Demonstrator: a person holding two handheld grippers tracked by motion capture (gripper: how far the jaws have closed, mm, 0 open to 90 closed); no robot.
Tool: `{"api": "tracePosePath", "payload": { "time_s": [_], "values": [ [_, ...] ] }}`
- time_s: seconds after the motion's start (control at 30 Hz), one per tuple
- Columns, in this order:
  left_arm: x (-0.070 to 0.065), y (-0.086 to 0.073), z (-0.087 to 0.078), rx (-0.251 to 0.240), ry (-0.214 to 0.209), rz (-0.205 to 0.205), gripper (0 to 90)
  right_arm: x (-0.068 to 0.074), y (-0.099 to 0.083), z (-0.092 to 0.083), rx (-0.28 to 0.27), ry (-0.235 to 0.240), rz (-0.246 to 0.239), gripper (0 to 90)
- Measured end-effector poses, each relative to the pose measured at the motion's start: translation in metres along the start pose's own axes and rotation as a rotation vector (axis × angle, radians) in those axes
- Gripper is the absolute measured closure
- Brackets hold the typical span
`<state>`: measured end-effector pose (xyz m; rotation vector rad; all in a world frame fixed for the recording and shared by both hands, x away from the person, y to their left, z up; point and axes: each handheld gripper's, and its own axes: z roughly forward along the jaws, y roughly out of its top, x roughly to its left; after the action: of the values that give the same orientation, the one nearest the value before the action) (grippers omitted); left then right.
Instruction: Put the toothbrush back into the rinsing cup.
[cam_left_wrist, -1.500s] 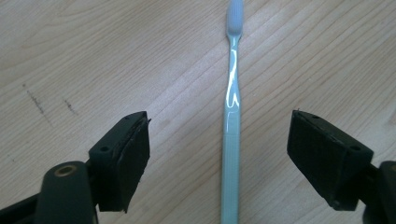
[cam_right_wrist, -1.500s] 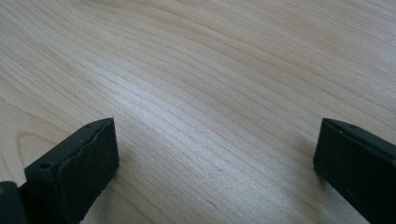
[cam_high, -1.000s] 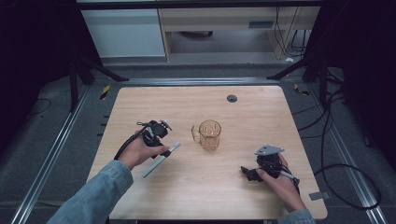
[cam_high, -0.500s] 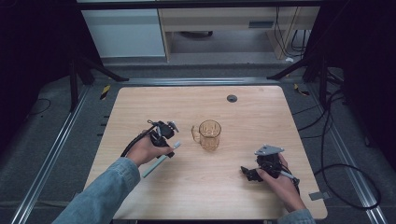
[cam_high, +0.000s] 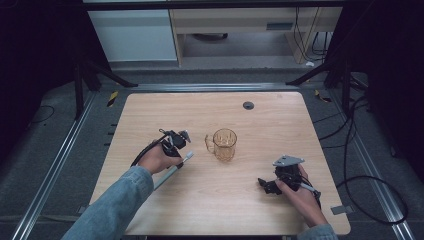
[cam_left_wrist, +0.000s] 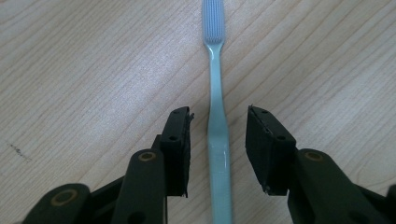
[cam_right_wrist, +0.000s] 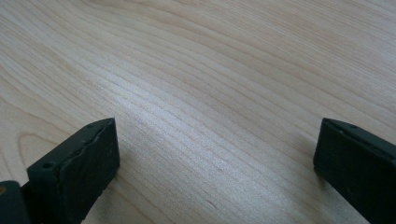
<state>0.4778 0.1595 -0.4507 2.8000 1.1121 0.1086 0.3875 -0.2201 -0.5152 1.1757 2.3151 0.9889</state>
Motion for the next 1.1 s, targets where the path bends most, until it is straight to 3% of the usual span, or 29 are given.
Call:
{"api": "tracePosePath", "payload": {
  "time_s": [0.4, 1.1],
  "values": [
    [0.002, 0.002, 0.009, 0.029, -0.008, 0.003, 67.0, 0.000, 0.000, 0.000, 0.000, 0.000, 0.000, 0.6],
    [0.002, 0.003, 0.013, 0.031, -0.019, 0.012, 78.2, 0.000, 0.000, 0.000, 0.000, 0.001, 0.001, 0.6]
  ]
}}
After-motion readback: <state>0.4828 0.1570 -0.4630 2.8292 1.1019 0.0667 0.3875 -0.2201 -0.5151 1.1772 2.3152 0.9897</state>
